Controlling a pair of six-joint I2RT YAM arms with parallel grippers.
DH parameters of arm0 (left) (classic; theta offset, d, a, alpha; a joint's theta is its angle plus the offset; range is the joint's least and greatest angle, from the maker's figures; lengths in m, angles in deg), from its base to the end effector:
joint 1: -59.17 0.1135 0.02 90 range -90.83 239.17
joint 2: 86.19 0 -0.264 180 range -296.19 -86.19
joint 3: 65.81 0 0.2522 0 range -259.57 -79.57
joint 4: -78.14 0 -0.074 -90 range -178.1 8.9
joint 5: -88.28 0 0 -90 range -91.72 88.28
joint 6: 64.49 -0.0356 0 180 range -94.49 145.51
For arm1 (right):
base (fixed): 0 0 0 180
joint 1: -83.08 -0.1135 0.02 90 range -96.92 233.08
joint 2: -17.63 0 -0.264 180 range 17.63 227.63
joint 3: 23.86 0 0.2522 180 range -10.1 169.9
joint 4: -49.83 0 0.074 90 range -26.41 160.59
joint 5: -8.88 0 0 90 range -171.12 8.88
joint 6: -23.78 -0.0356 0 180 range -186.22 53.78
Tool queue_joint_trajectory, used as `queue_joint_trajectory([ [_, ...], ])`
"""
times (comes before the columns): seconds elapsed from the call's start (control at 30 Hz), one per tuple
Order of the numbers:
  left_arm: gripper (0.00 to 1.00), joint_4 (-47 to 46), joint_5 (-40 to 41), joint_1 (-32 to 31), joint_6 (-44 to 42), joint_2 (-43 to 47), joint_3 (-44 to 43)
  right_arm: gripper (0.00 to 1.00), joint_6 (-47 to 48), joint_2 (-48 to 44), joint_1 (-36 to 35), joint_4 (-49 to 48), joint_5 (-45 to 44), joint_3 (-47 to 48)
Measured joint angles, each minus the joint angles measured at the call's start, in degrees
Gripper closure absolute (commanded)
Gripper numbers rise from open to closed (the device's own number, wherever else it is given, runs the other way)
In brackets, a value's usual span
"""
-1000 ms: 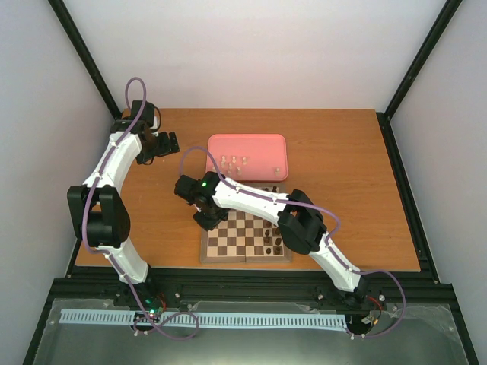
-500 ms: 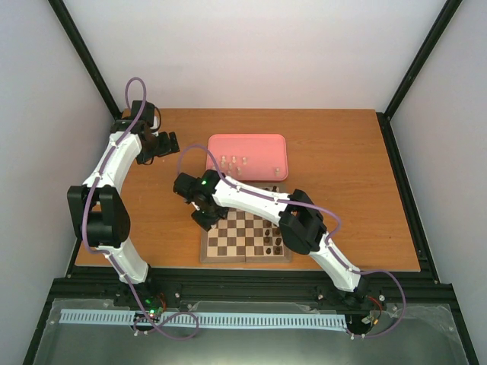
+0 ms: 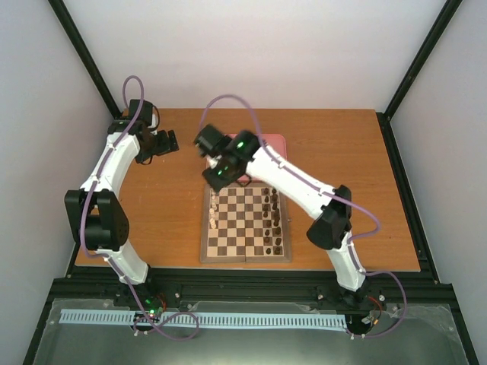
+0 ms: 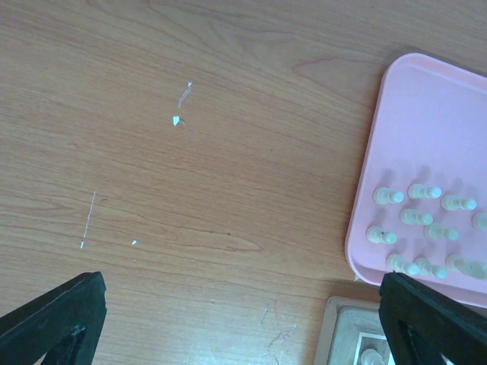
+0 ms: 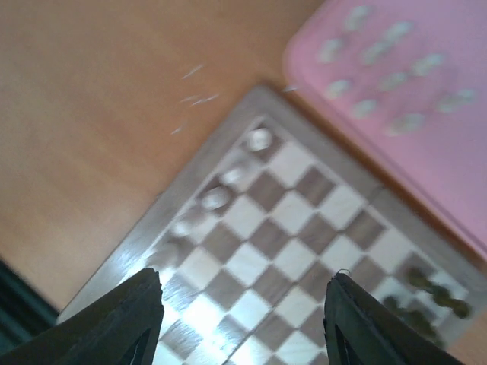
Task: Set up the chess pieces on the board
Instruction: Place the chess piece on the chessboard, then pick up the chess piece from the storage box.
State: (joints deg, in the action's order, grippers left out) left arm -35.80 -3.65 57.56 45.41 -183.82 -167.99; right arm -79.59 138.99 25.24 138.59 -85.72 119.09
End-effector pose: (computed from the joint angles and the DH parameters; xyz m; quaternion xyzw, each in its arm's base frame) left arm 0.3586 -0.0113 0.2989 -0.1499 0.9575 -0.0619 0.2387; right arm 0.2336 0.3662 0.3308 -0.3633 0.9096 0.0831 0.1837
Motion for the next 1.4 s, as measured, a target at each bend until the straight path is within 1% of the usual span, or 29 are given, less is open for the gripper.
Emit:
queue_joint_trajectory([
  [0.17,0.0,0.0,0.0,0.0,0.0,1.0,0.0,0.48,-0.2,0.2,12.2,-1.7,0.5,1.0],
  [0.27,0.0,0.1,0.0,0.0,0.0,1.2,0.0,0.48,0.2,3.7,18.1,-2.5,0.5,4.0],
  [0.33,0.0,0.1,0.0,0.0,0.0,1.2,0.0,0.48,0.9,6.4,20.2,-3.1,0.5,5.9],
  [0.4,0.0,0.2,0.0,0.0,0.0,1.2,0.0,0.49,1.6,8.8,21.0,-3.9,0.3,6.9],
  [0.5,0.0,0.3,0.0,0.0,0.0,1.2,0.0,0.52,2.1,11.4,21.1,-4.1,-0.9,6.9],
  [0.63,0.0,0.5,0.0,0.0,0.0,1.2,0.0,0.53,2.2,12.6,22.1,-4.1,-2.6,5.0],
  [0.87,0.0,0.5,0.0,0.0,0.0,0.8,0.0,0.53,2.6,10.3,28.8,-5.4,-4.0,-7.1],
  [0.97,0.0,0.5,-0.1,0.0,0.0,-0.1,0.0,0.53,2.8,10.2,31.1,-5.8,-3.4,-9.9],
  [1.4,0.0,0.8,-0.1,0.0,0.0,-2.1,-0.1,0.55,4.8,12.2,31.9,-7.2,1.0,-8.3],
])
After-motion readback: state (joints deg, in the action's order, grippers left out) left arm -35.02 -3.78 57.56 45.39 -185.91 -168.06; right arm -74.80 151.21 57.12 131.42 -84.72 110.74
